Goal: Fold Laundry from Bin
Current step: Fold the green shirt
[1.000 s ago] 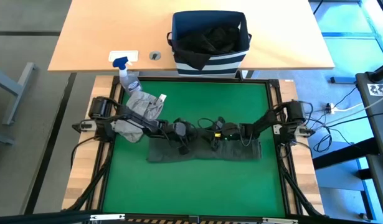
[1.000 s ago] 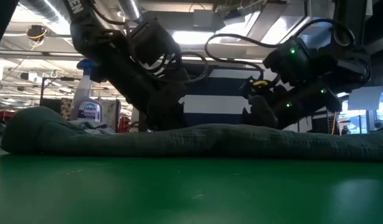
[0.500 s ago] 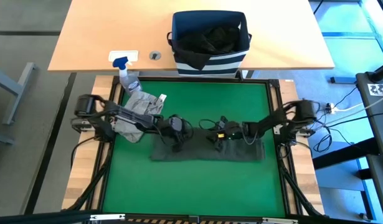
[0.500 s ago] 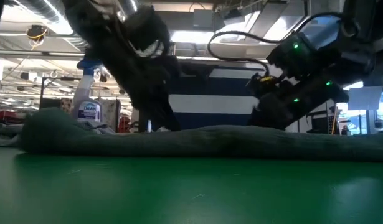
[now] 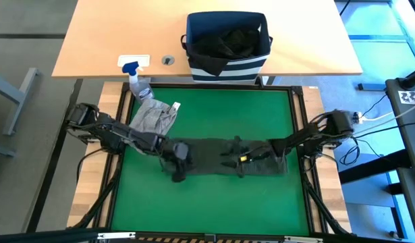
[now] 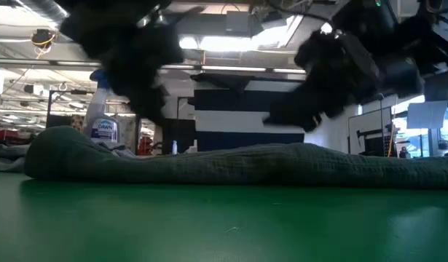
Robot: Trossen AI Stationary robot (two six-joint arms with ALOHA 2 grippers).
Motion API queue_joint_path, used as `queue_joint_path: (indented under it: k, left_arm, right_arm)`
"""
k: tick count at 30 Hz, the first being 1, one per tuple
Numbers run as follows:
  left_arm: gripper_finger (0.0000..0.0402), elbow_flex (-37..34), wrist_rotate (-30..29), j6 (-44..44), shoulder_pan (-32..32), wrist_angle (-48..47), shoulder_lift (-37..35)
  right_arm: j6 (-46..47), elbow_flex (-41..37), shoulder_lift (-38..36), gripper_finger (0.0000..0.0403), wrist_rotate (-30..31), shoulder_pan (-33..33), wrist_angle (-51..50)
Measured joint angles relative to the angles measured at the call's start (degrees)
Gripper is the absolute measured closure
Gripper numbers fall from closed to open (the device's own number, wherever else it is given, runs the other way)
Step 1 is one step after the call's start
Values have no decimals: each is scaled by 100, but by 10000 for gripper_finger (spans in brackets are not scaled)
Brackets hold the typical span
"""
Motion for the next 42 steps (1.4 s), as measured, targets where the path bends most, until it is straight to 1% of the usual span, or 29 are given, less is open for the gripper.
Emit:
queue_joint_path:
  k: [2,4,6,9,12,15,18,21,23,26,29,32,35,39,42]
  left_arm:
    - [315,-208,-427,-162,-164,-94,38]
    - [315,-466,-708,-333,-269,-116,29]
    - [315,-743,-796,-545,-351,-231,27]
    - [315,-1074,-739,-877,-452,-116,-15]
    - [315,-1293,-851,-1113,-596,12,-41]
    - [315,-1318,-903,-1140,-666,43,-81]
    - [315,-1096,-767,-1092,-625,-244,-234]
    - [315,-764,-674,-932,-508,-536,-530]
    - [315,-456,-837,-851,-419,-300,-703]
    - [315,-313,-1408,-615,-334,-85,-819]
    - [315,-367,-1679,-367,-255,274,-723]
    - [315,-597,-1672,-369,-123,306,-490]
    - [315,-926,-1568,-407,-107,235,-241]
    - [315,-1429,-1469,-759,-141,115,-194]
    - [315,-1696,-1514,-1039,-164,175,-311]
  right_arm:
    - [-106,99,359,185,73,48,85]
    - [-174,84,724,185,73,40,30]
    - [-199,90,1082,185,72,40,-15]
    - [-212,24,1350,185,86,43,39]
    - [-203,-48,1357,185,87,42,17]
    - [-190,-61,1249,185,31,42,-23]
    - [-157,-22,1017,185,-67,38,-17]
    - [-115,90,587,185,-129,42,-180]
    - [-117,207,284,185,-110,43,-84]
    - [-263,321,11,185,204,-5,-43]
    - [-506,362,53,185,375,-235,-227]
    - [-649,375,345,185,395,-563,-544]
    - [-702,351,779,185,172,-808,-790]
    - [-742,396,1180,185,113,-907,-954]
    - [-615,413,1238,185,105,-898,-963]
